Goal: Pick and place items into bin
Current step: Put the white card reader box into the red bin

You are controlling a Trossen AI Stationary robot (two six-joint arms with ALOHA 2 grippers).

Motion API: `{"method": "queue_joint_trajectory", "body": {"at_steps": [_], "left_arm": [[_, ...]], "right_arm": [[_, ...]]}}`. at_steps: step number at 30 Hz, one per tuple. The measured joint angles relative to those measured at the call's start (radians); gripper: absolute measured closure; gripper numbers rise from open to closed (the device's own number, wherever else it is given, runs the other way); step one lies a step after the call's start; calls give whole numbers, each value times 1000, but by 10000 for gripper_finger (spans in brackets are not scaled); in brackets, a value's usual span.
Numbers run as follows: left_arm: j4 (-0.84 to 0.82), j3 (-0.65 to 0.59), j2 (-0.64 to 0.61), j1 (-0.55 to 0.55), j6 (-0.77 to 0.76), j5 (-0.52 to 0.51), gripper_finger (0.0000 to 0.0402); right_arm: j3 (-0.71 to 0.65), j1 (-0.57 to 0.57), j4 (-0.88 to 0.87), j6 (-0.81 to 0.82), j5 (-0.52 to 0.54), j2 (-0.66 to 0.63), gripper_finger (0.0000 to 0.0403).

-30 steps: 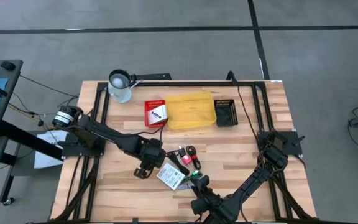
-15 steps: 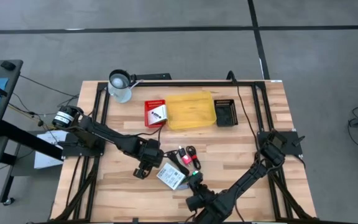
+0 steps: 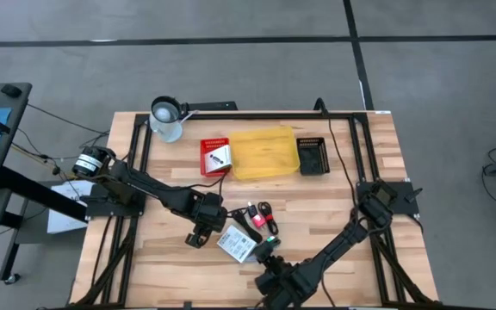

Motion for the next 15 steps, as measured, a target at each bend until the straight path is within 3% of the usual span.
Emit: {"method": "queue_joint_trajectory", "body": {"at_steps": [15], "left_arm": [[18, 0, 0, -1, 0, 4, 281]], "right_arm": [[0, -47, 29, -76, -48, 0, 187]]}}
